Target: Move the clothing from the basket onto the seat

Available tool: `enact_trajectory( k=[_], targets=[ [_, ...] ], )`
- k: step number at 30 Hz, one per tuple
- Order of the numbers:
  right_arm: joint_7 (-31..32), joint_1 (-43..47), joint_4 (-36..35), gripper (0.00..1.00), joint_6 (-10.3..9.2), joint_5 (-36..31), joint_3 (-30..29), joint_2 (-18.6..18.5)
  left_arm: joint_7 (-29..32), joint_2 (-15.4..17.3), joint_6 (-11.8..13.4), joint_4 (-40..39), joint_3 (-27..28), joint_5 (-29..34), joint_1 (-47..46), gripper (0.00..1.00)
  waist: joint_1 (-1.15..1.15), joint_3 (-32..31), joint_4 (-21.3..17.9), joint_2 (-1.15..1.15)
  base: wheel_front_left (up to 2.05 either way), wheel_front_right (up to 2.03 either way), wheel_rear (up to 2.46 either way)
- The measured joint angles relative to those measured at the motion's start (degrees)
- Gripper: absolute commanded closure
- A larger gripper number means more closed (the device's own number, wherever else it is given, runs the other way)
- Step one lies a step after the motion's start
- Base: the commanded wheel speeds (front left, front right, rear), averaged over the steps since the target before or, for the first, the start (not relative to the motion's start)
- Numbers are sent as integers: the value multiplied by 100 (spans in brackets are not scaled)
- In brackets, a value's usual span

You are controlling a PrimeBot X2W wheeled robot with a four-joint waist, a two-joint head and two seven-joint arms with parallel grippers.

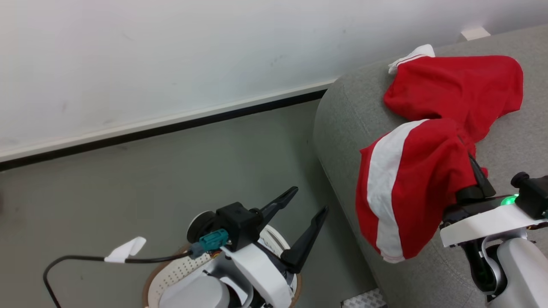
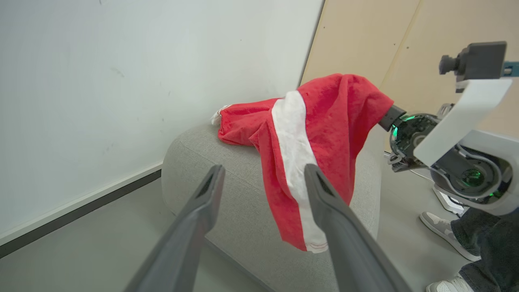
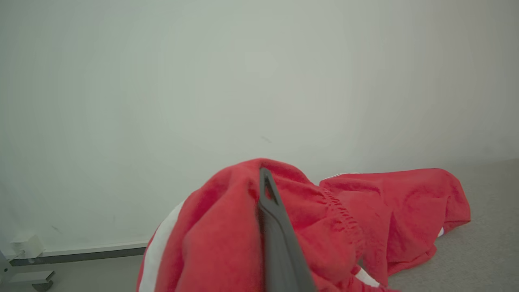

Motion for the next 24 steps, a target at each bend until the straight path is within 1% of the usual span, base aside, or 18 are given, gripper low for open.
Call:
enact_trajectory(
  k=[3, 7, 10, 13, 15, 20, 22, 24],
  targets=[
    [48, 36, -49, 100, 0, 93, -169, 25, 2, 3, -37, -43, -38, 32, -73, 0, 0, 137, 24, 0, 0, 0, 0],
    [159, -15, -13, 100, 0, 120, -567, 54, 0, 21, -90, -129, -56, 70, -198, 0, 0, 383, 128, 0, 0, 0, 0],
    [297, -374, 64, 100, 0, 52, -923, 68, 1, 104, -120, -191, -37, 122, -322, 0, 0, 626, 237, 0, 0, 0, 0],
    [469, -987, 126, 100, 0, -83, -1400, 73, 8, 182, -175, -297, 14, 180, -503, 0, 0, 931, 357, 0, 0, 0, 0],
    [591, -1513, 207, 100, 0, -108, -1828, 69, 10, 250, -214, -375, 71, 207, -648, 0, 0, 1172, 439, 0, 0, 0, 0],
    [933, -2890, 554, 100, 0, -600, -3058, -151, 53, 477, -345, -570, 235, 327, -1065, 0, 1, 1838, 642, 0, 0, 0, 0],
    [1000, -3394, 766, 100, 0, -926, -3646, -208, 13, 536, -392, -655, 299, 360, -1207, 0, 1, 2100, 728, 0, 0, 0, 0],
    [1022, -3822, 1000, 100, 0, -1401, -4263, -283, -3, 554, -417, -730, 359, 366, -1323, 0, 2, 2354, 820, 0, 0, 0, 0]
  ],
)
